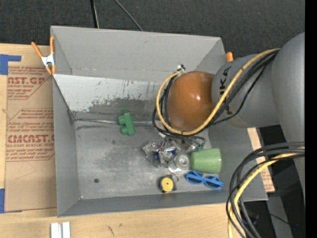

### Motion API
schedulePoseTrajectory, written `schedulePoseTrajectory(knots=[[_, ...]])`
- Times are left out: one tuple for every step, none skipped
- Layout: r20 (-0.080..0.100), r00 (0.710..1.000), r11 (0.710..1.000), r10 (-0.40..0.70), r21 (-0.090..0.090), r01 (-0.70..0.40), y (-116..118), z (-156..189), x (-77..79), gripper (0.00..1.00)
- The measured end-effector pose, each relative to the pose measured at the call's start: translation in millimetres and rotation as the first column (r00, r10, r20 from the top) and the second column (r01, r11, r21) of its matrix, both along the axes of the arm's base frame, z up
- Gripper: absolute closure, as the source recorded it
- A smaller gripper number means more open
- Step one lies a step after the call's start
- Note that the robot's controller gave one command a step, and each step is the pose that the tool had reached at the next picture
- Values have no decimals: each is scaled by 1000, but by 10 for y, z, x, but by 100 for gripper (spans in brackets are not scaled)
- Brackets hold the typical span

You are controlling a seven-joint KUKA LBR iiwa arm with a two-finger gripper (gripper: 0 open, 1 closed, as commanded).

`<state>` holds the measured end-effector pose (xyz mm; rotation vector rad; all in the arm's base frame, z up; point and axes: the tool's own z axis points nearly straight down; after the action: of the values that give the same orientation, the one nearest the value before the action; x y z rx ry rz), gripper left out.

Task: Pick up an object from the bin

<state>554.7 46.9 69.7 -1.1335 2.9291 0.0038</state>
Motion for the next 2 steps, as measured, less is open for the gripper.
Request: schedulePoseTrajectory(knots=[[1,1000,1000,0,0,0,-1,0,2,0],[3,997,997,-78,1,78,-4,153,137,0]])
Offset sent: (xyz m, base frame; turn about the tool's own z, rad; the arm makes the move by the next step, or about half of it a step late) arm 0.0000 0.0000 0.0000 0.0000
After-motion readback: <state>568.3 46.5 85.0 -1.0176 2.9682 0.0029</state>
